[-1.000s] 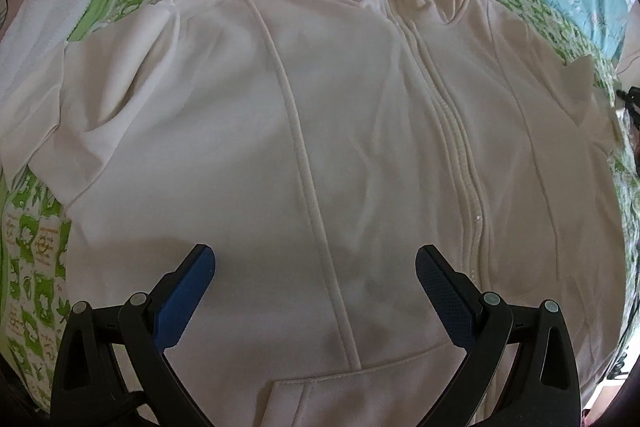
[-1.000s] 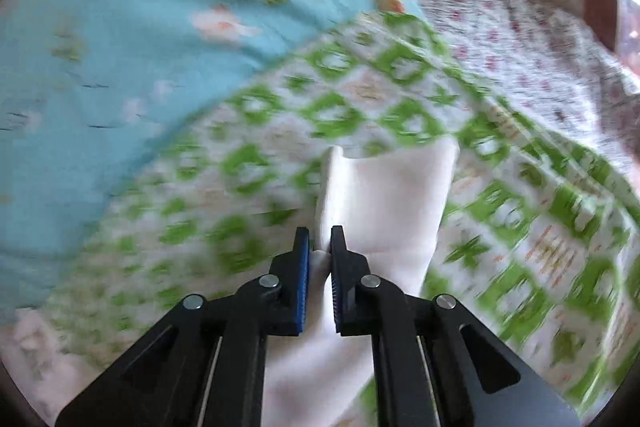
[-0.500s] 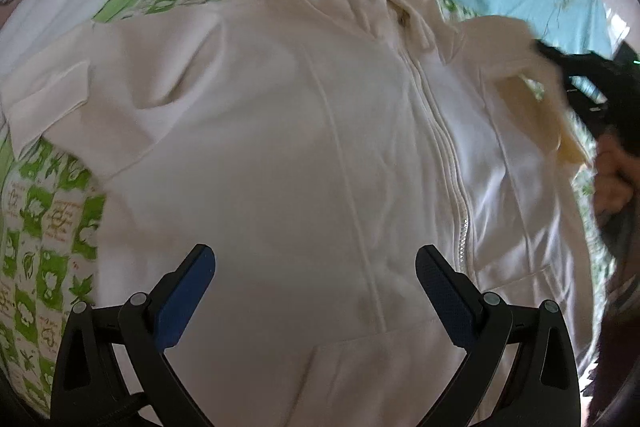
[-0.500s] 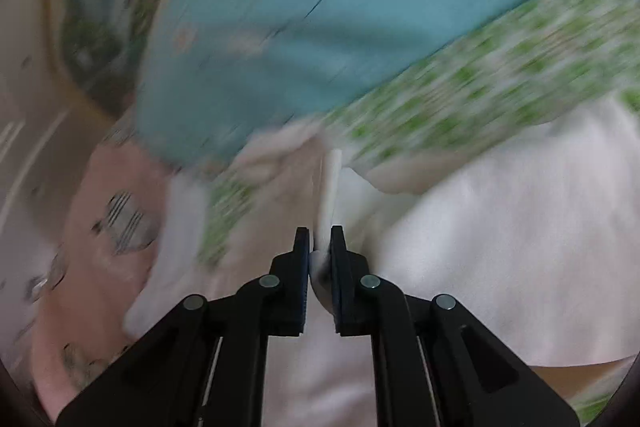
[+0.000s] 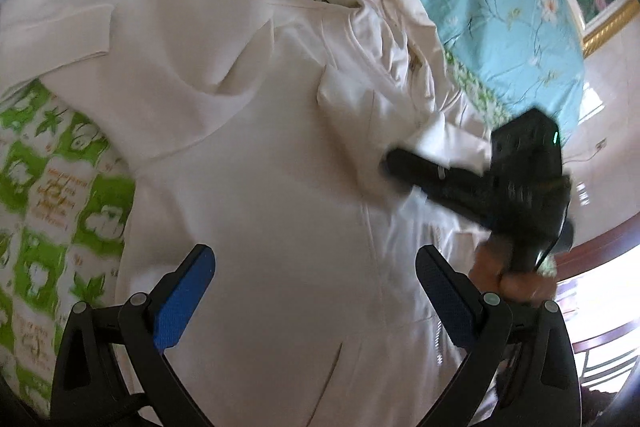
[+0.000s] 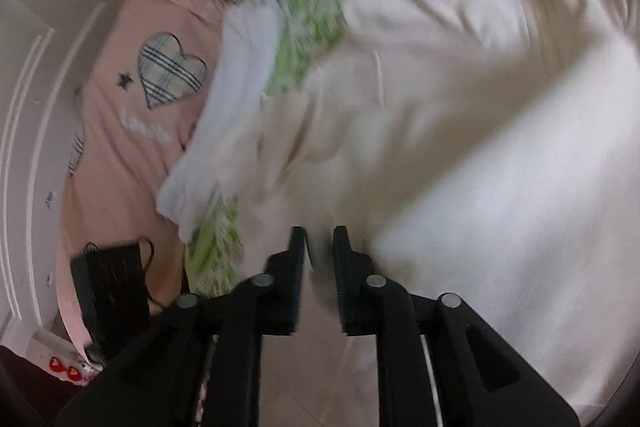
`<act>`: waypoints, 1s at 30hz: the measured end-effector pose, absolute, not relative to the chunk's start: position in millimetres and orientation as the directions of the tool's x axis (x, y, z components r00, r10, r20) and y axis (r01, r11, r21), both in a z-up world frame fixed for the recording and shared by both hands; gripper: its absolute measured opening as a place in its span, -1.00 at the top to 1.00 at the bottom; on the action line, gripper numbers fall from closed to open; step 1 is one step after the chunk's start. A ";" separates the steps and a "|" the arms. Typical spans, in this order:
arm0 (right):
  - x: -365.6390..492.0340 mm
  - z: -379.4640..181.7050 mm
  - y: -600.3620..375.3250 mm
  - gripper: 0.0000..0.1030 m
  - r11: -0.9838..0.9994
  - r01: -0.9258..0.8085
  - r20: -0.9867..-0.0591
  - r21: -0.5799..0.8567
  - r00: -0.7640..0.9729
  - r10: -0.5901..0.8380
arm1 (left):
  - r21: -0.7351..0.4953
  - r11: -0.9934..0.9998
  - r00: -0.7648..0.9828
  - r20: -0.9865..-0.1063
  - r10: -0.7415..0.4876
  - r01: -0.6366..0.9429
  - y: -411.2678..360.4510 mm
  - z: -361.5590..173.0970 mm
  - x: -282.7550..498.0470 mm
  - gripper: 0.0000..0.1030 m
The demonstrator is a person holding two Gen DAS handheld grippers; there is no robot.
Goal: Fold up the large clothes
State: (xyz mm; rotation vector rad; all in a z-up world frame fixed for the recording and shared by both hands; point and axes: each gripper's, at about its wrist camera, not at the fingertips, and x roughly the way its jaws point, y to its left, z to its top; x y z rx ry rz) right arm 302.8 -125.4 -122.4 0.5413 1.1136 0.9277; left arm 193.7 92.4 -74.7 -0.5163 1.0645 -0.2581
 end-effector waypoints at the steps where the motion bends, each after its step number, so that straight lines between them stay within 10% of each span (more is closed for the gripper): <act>1: 301.6 -122.8 -127.9 0.29 0.532 -0.348 -0.519 0.772 0.139 0.844 | -0.531 0.846 0.461 -0.761 -0.457 -0.037 93.1 -75.0 202.9 -0.96; 10: 268.2 -95.1 -212.4 0.25 0.620 -0.314 -0.534 0.719 0.323 0.782 | -0.467 0.882 0.376 -0.806 -0.456 0.068 56.9 -94.9 316.9 -0.80; 13: 256.0 -83.7 -256.5 0.25 0.679 -0.256 -0.544 0.688 0.438 0.716 | -0.395 0.906 0.385 -0.821 -0.422 0.152 32.5 -94.8 329.5 0.18; 14: 252.5 -80.4 -272.6 0.25 0.701 -0.227 -0.549 0.676 0.479 0.685 | -0.377 0.910 0.378 -0.828 -0.414 0.170 26.7 -97.2 331.4 0.83; 15: 248.9 -76.6 -290.8 0.25 0.722 -0.197 -0.552 0.663 0.522 0.650 | -0.364 0.914 0.384 -0.829 -0.406 0.180 23.3 -96.2 328.1 0.94; 20: 239.8 -56.3 -359.8 0.19 0.811 -0.020 -0.580 0.584 0.690 0.434 | -0.312 0.943 0.541 -0.777 -0.322 0.114 49.6 -74.0 293.4 0.95; 24: 253.5 -55.1 -395.8 -0.23 0.863 0.141 -0.665 0.485 0.701 0.259 | -0.356 0.933 0.522 -0.788 -0.326 0.047 73.0 -85.3 289.8 0.94; 30: 295.6 -94.0 -398.5 -0.23 0.870 0.171 -0.764 0.463 0.575 0.294 | -0.354 0.934 0.507 -0.798 -0.326 0.043 63.3 -91.1 292.1 0.94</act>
